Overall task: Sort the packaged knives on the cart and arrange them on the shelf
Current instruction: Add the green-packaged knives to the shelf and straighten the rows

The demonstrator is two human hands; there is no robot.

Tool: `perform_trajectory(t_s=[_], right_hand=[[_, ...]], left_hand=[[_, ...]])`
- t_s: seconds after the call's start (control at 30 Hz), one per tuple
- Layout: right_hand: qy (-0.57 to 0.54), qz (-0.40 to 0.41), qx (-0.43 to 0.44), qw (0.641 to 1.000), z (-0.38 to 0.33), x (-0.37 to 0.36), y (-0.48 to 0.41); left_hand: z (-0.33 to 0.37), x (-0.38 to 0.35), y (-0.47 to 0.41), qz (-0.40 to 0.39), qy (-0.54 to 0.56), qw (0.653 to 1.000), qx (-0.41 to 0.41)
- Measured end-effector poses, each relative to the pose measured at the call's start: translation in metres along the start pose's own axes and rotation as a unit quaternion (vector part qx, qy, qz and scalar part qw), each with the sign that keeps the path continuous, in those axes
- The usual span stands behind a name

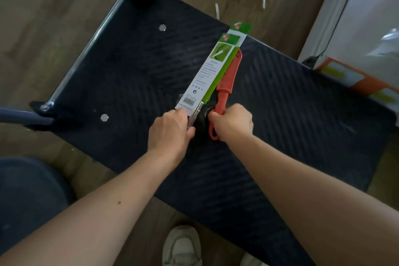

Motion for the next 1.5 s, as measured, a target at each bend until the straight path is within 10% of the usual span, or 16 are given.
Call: perform_trajectory(t_s=[0.67, 0.9, 1.5], right_hand=[[0.044, 0.051, 0.032, 0.997, 0.03, 0.002, 0.008], [0.001, -0.054, 0.005, 0.999, 0.037, 0.027, 0.021], [-0.283, 0.005, 0.089, 0.955, -0.08, 0.327, 0.279]], left_hand=[[0.005, -0.029, 0.013, 0.03, 0.106, 0.994, 0.027], [0.015, -0.015, 0.027, -0.014, 0.176, 0.983, 0.052], [0.164, 0.329, 0.191, 0.06, 0.297, 0.945, -0.12]])
Point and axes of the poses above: each hand's wrist, its own y-axis away from the middle knuckle, its own x-axis out of the back of the hand, z = x × y, the point moved 1 cm from there along -y, towards the middle knuckle, and after that the axes turned 2 degrees about -y, right-handed, at the moved point
